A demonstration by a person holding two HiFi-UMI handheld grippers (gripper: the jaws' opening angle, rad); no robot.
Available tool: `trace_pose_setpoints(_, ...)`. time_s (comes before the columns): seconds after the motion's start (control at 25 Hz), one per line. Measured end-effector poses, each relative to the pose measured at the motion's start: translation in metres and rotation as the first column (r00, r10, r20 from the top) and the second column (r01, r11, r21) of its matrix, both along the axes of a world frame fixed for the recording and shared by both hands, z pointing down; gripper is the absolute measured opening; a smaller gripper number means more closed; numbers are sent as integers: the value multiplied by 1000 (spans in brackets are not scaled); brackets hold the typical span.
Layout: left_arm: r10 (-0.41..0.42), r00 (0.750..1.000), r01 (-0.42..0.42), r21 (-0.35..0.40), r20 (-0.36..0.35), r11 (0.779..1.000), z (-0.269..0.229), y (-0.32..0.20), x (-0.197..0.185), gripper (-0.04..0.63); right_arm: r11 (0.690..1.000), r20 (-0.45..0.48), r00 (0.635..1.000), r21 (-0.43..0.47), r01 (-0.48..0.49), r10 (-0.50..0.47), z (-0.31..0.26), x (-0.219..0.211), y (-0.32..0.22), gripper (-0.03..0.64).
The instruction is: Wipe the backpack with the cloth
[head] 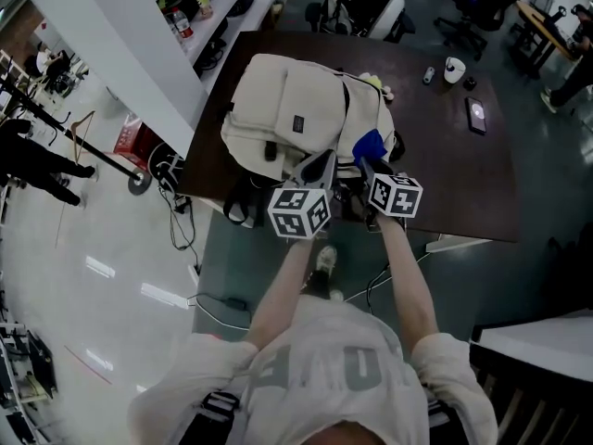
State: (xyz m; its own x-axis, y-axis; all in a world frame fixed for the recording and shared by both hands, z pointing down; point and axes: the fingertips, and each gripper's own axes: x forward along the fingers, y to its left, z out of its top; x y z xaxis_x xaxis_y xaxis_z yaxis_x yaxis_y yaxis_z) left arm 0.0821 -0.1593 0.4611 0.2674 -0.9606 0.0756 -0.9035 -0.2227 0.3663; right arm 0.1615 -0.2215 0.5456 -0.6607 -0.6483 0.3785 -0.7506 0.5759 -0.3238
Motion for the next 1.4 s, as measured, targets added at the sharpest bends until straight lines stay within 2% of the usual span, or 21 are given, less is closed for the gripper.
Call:
trace_pose_setpoints(0.16,5,1000,-5,8,6,1000,-6,-2,4,3,999,25,1000,37,-8,7,-21,5,-7,43)
trace_pose_setpoints(0.36,30,999,-31,27,21,999,-16,-19,10,3,993,45,998,107,-44,40,-56,18,-41,43)
trace_pose_setpoints(0.6,66,998,-66,31,-1,997,-20,-74,23,3,983,32,997,168,-78,73,-82,34,-109,43)
trace_pose_setpoints(0.88,132,991,-132,-17,-7,991,4,-145,38,3,984,-39,995,158,-87,94,-64,30,-208,43)
trace_pose_setpoints(1.04,146,989,-146,-60,-13,987,24,-170,37,3,986,-45,994,135,-95,102,-50,23,-244,43)
trace_pose_setpoints(1.2,137,990,-138,-82,-18,987,34,-185,29,3,990,-54,994,109,-92,98,-35,19,-257,43)
trace_pose_setpoints(1.4,115,993,-118,-90,-31,989,37,-186,23,3,992,-21,994,64,-106,108,-22,23,-245,43)
